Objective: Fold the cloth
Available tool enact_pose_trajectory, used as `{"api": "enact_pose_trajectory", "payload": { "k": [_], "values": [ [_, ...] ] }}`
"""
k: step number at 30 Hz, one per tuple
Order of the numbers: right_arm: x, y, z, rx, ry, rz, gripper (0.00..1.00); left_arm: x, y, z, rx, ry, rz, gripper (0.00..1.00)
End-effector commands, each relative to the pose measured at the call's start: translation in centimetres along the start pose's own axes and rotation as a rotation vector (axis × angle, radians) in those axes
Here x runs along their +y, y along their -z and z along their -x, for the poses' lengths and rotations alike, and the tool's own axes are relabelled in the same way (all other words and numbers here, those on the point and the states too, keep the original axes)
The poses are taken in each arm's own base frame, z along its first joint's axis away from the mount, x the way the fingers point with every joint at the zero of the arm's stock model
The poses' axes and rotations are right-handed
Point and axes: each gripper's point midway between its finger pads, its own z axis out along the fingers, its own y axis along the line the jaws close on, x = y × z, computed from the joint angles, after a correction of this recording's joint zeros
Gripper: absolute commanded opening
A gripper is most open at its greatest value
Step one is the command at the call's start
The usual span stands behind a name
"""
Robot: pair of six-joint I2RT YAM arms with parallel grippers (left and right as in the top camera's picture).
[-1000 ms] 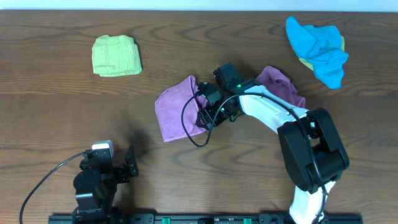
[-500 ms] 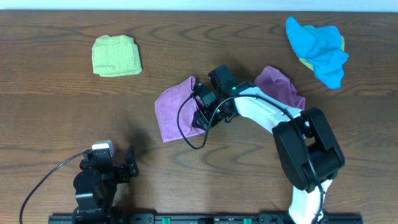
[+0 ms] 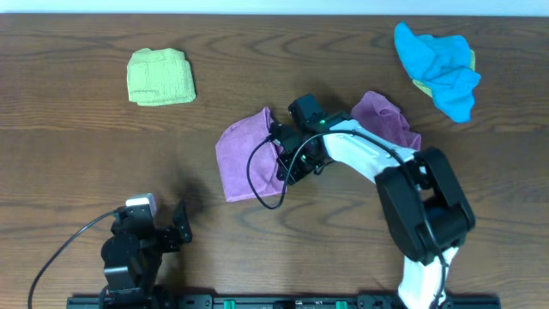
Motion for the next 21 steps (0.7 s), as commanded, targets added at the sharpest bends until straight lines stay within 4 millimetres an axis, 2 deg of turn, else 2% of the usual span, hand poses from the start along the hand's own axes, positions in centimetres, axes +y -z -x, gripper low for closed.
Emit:
{"api": "enact_pose_trajectory", "payload": {
  "k": [1,3,6,9,11,15,21],
  "values": [
    [2.4,4.4,2.4,-0.119,0.050,-0.008,0.01,-0.4,-0.1,0.3,-0.015,0.229,-0.024,0.95],
    [4.1,7.7,3.9,-0.214,0.090,-0.016,0.01,-1.9,0.0,1.6,-0.048,0.318,-0.114,0.95],
    [5.7,11.7,5.7,-0.338,0.121,-0.040,0.01,-4.5,0.7,3.7,-0.101,0.342,-0.274,0.95],
    [7.7,15.6,7.3,-0.455,0.155,-0.044,0.01,-5.1,1.1,4.7,-0.125,0.411,-0.317,0.96],
    [8.7,17.4,8.2,-0.503,0.178,-0.041,0.01,-5.0,1.1,4.7,-0.120,0.435,-0.319,0.95],
    [10.6,18.3,9.4,-0.542,0.229,-0.029,0.01,-5.1,1.1,4.7,-0.097,0.573,-0.329,0.95],
    [10.6,15.4,8.2,-0.442,0.209,-0.057,0.01,-5.5,1.2,4.6,-0.033,0.863,-0.366,0.95]
  ]
}}
